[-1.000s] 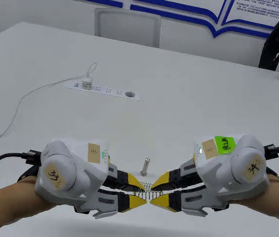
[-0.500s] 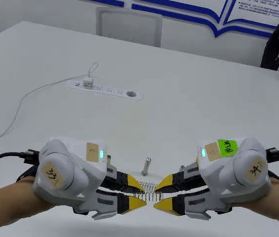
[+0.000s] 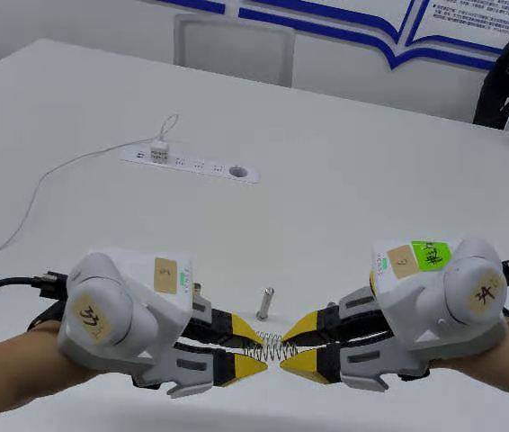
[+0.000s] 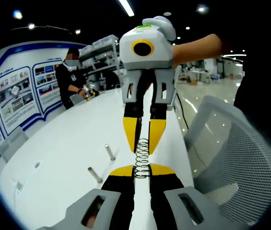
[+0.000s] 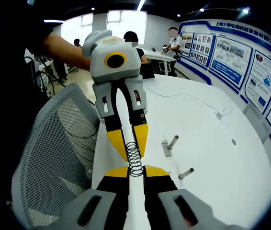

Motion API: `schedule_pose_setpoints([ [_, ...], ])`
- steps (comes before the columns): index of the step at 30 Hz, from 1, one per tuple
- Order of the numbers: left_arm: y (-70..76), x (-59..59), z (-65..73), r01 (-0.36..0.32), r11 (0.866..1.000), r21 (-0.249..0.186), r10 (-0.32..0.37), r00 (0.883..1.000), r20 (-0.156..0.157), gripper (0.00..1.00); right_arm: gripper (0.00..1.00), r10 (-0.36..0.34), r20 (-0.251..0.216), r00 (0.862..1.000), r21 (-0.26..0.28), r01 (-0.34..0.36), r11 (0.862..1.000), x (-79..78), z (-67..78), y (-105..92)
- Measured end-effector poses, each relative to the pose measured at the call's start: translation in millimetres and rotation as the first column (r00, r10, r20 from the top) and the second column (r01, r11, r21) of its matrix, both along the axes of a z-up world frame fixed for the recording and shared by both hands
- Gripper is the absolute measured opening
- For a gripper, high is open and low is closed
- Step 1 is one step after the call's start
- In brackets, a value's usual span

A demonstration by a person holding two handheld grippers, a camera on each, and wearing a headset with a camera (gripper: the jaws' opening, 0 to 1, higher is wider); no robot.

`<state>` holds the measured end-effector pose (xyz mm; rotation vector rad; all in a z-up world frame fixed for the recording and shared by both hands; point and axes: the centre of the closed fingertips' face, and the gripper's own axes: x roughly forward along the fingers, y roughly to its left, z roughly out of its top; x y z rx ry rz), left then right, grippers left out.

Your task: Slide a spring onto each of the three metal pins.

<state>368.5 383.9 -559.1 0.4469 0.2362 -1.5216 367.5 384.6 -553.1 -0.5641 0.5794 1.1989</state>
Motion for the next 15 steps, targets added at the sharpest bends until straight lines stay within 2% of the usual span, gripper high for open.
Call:
schedule_pose_setpoints([
  [3,1.0,0.8,-0.3,-0.002,1.000,0.006,0.002,1.000,0.007,0.10,0.11,-0.004,-0.009,1.000,0.029,0.004,1.000,0.2,5.0,3.4],
  [7,1.3,3.6,-1.2,-0.020,1.000,0.012,0.020,1.000,0.012,0.10,0.11,-0.011,-0.012,1.000,0.114,0.012,0.993,1.9,18.5,13.0],
  [11,0.2,7.4,0.9,-0.040,0.999,0.007,0.040,0.999,0.005,0.10,0.11,-0.015,-0.001,1.000,0.103,0.015,0.995,5.2,19.4,12.6],
  [15,0.4,8.9,2.9,-0.053,0.999,-0.006,0.053,0.999,-0.007,0.10,0.11,-0.030,-0.006,1.000,0.133,0.030,0.991,6.5,23.7,14.6],
])
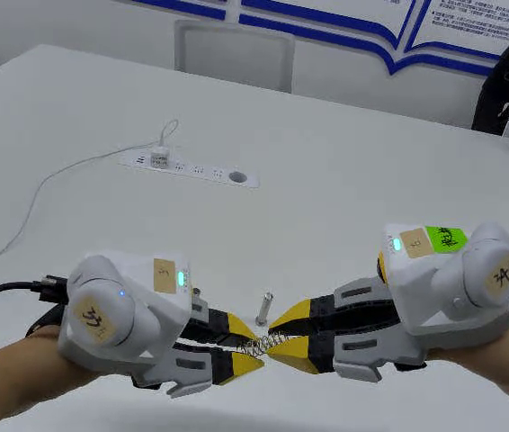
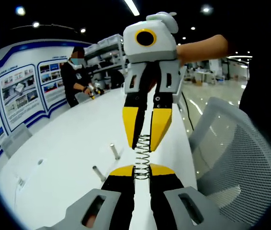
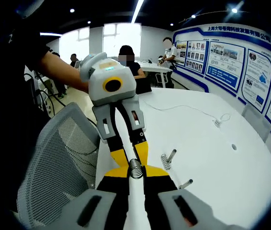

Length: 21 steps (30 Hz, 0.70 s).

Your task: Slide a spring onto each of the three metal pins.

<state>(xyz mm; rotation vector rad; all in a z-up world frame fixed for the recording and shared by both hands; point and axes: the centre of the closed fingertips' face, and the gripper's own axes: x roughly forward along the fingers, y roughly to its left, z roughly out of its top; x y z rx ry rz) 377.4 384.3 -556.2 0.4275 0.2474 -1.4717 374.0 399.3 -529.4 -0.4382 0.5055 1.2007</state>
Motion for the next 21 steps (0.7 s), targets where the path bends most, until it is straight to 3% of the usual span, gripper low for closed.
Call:
schedule_pose_setpoints([
  [5,0.7,-0.4,0.8,-0.016,1.000,-0.014,0.016,1.000,-0.004,0.10,0.11,-0.011,-0.010,1.000,0.035,0.011,0.999,0.1,3.0,3.8],
  [8,-0.3,-2.5,1.3,-0.018,1.000,-0.022,0.018,1.000,-0.007,0.10,0.11,-0.012,-0.017,1.000,0.081,0.013,0.997,-0.9,9.6,10.0],
  [14,-3.0,-2.4,1.5,-0.024,0.999,-0.028,0.024,1.000,-0.007,0.10,0.11,-0.007,-0.015,1.000,0.088,0.008,0.996,0.4,11.8,14.5],
  [21,-4.0,-4.3,4.5,-0.034,0.998,-0.059,0.032,0.999,-0.022,0.10,0.11,-0.017,-0.035,0.999,0.135,0.022,0.991,0.5,16.0,19.7],
])
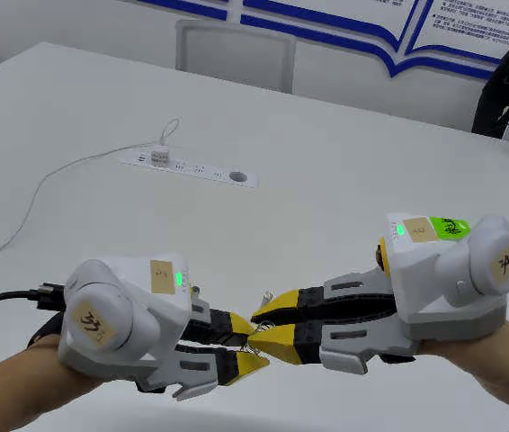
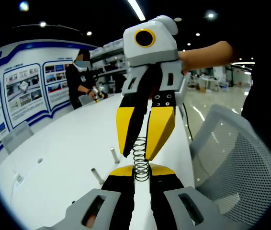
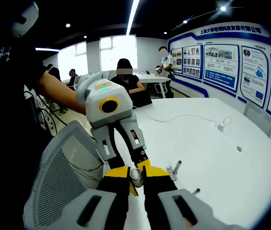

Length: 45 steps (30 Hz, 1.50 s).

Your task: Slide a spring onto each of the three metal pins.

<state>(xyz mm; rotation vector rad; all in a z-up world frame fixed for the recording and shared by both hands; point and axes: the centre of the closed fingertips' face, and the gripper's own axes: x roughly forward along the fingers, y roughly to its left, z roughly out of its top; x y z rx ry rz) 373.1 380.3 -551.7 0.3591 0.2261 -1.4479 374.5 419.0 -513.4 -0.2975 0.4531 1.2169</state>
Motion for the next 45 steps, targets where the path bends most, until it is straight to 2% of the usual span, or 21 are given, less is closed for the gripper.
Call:
schedule_pose_setpoints([
  [5,-0.8,1.3,2.9,-0.015,1.000,-0.023,0.015,1.000,-0.004,0.10,0.10,-0.023,-0.006,1.000,0.024,0.023,0.999,2.2,3.4,1.6],
  [6,-0.5,2.2,3.7,-0.024,0.999,-0.032,0.023,1.000,-0.017,0.10,0.10,-0.028,0.003,1.000,0.029,0.028,0.999,3.6,4.9,1.8],
  [7,-0.7,1.3,4.6,-0.037,0.998,-0.055,0.033,0.997,-0.075,0.11,0.10,-0.038,0.003,0.999,0.035,0.037,0.999,4.5,5.6,1.6],
  [8,0.6,3.5,4.4,-0.045,0.997,-0.059,0.040,0.996,-0.085,0.11,0.10,-0.044,0.005,0.999,0.036,0.044,0.998,5.2,5.7,1.2],
  [9,2.1,6.3,3.5,-0.050,0.997,-0.055,0.046,0.997,-0.067,0.11,0.10,-0.053,0.012,0.998,0.032,0.053,0.998,6.8,5.1,0.5],
  [11,2.8,6.9,2.2,-0.056,0.997,-0.049,0.053,0.997,-0.060,0.11,0.10,-0.061,0.010,0.998,0.026,0.060,0.998,8.1,3.2,0.1],
  [15,3.6,5.9,-1.0,-0.065,0.997,-0.047,0.062,0.996,-0.066,0.11,0.10,-0.065,0.000,0.998,0.026,0.065,0.998,8.3,-0.2,1.8],
  [19,4.8,5.2,-1.8,-0.077,0.995,-0.065,0.072,0.994,-0.080,0.12,0.10,-0.067,0.002,0.998,0.026,0.067,0.997,8.3,-0.4,2.1],
  [23,7.8,7.9,-5.3,-0.092,0.994,-0.052,0.088,0.993,-0.077,0.15,0.10,-0.084,0.003,0.996,0.036,0.084,0.996,12.8,2.1,-1.7],
  [28,9.8,11.2,-3.3,-0.116,0.990,-0.081,0.108,0.990,-0.093,0.15,0.10,-0.110,0.013,0.994,0.036,0.110,0.993,19.5,4.9,-8.6],
  [31,10.7,12.7,-5.0,-0.127,0.988,-0.083,0.119,0.988,-0.098,0.17,0.10,-0.122,0.017,0.992,0.030,0.121,0.992,21.9,3.6,-11.8],
  [35,11.7,15.4,-9.6,-0.150,0.985,-0.079,0.141,0.984,-0.111,0.23,0.10,-0.139,0.018,0.990,0.022,0.139,0.990,24.7,-0.3,-15.9],
  [39,14.5,20.6,-12.7,-0.185,0.979,-0.084,0.176,0.979,-0.105,0.33,0.10,-0.151,0.017,0.988,0.015,0.151,0.988,25.0,-3.3,-19.7],
  [42,19.7,24.6,-16.1,-0.210,0.975,-0.076,0.200,0.973,-0.118,0.42,0.10,-0.169,0.016,0.985,0.019,0.169,0.985,26.2,-3.9,-24.3],
  [45,26.6,28.9,-19.7,-0.233,0.970,-0.065,0.225,0.968,-0.113,0.46,0.10,-0.189,0.017,0.982,0.014,0.188,0.982,28.8,-5.3,-29.6],
])
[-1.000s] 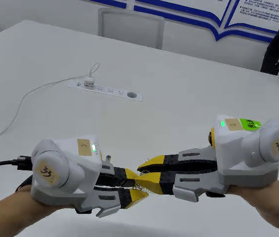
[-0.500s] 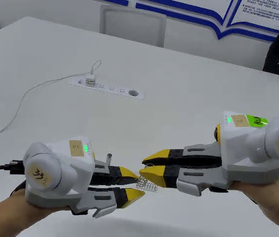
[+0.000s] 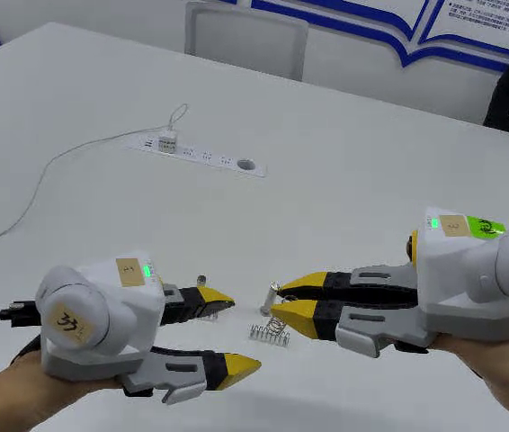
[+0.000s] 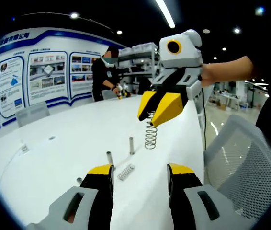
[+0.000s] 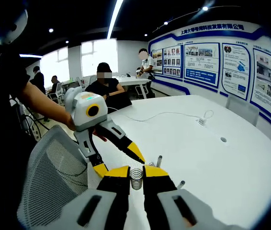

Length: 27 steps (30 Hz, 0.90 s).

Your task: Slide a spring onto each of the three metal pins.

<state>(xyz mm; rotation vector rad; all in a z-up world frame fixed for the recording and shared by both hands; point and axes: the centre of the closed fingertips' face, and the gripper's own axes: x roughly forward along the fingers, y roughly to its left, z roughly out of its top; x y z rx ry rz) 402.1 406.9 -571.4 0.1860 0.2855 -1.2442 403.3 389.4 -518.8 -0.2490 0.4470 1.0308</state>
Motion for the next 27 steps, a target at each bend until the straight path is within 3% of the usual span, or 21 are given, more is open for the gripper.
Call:
schedule_pose_setpoints([
  [8,16.7,8.4,-14.4,-0.090,0.996,0.028,0.090,0.996,0.000,0.62,0.10,-0.057,0.009,0.998,0.004,0.057,0.998,9.4,1.0,-13.0],
  [11,23.2,11.6,-18.1,-0.128,0.991,0.026,0.128,0.992,-0.004,0.63,0.10,-0.080,0.012,0.997,0.006,0.080,0.997,12.0,1.1,-17.0],
  [14,30.2,16.5,-18.3,-0.182,0.983,-0.005,0.182,0.983,-0.024,0.64,0.10,-0.096,0.011,0.995,0.001,0.096,0.995,13.7,-1.2,-21.1],
  [19,37.2,17.7,-21.2,-0.213,0.977,-0.015,0.212,0.976,-0.037,0.64,0.10,-0.104,0.006,0.995,-0.004,0.104,0.995,15.3,-3.5,-24.8],
  [27,42.8,18.4,-30.6,-0.243,0.970,0.003,0.243,0.970,-0.034,0.67,0.10,-0.119,0.013,0.993,-0.007,0.119,0.993,20.4,-1.3,-30.6],
])
